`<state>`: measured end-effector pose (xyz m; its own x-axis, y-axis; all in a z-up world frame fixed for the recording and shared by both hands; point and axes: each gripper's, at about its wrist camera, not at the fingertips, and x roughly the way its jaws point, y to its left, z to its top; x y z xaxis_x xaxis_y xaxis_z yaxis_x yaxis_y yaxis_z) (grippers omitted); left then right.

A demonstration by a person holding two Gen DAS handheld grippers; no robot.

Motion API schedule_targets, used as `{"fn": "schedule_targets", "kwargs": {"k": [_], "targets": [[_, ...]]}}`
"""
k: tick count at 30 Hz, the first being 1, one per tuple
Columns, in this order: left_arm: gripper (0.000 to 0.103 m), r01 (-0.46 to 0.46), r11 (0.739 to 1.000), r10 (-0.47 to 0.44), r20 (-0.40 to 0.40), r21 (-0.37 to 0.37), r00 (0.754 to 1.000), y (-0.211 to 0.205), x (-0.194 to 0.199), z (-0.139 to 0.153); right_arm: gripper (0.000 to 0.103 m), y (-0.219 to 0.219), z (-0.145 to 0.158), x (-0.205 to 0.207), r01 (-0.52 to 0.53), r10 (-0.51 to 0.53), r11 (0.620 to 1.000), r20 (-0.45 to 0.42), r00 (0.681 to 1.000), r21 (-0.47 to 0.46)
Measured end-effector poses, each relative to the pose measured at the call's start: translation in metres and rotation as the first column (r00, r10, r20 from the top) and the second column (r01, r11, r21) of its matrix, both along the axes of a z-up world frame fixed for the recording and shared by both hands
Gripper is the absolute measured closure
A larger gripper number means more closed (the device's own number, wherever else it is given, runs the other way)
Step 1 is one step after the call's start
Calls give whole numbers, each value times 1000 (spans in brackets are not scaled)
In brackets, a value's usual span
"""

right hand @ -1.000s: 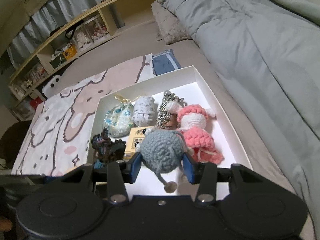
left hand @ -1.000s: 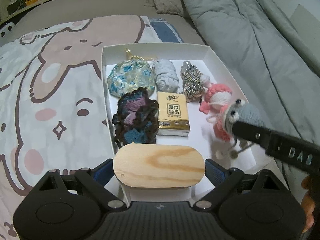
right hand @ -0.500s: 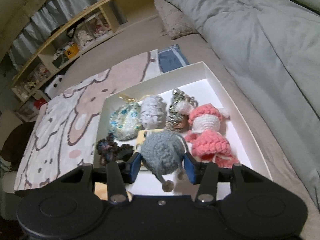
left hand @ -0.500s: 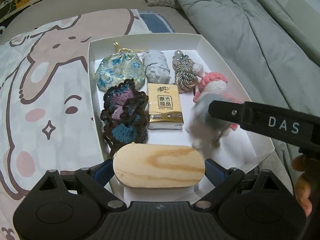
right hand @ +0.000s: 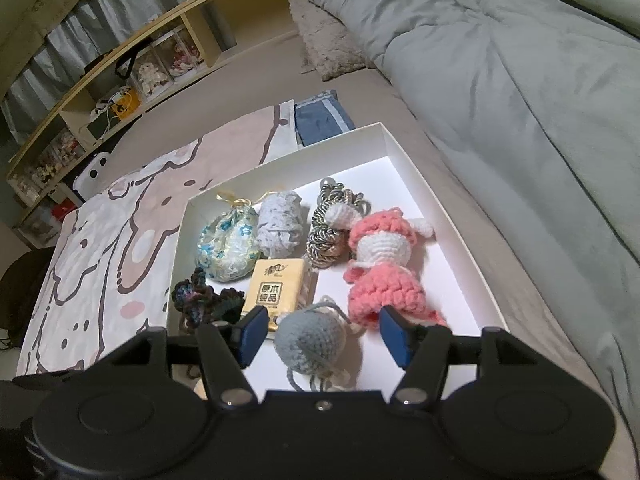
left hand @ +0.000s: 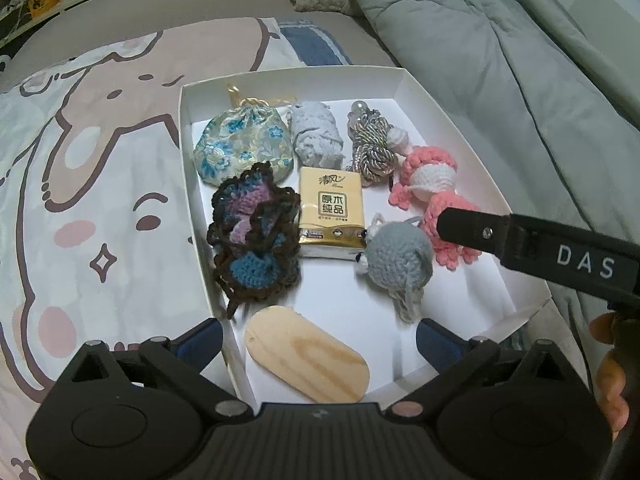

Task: Organize objects
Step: 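Carry wooden block and grey mouse into the white box with both tools and release, then withdraw both tools from the white box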

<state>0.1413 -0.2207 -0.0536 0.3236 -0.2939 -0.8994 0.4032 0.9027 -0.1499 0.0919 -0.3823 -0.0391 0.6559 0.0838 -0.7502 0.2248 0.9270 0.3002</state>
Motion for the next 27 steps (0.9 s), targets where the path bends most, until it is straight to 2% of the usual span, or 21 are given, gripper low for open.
{"fn": "schedule_targets", "kwargs": {"k": [7,20,27], "targets": [[1,-5,1000,5,13,-9,1000,8,-4,7,40,2,5,-7,7,-7,1000,12,1000,-10],[1,-29,1000,30,101,-8,994,42,-22,42,37,22,43,-37,31,-24,996,84,996,-78],[0,-67,998,67,150,-5,986,65,-33,64,27,39,62,-61,20,-6,991,107,994,-130]]}}
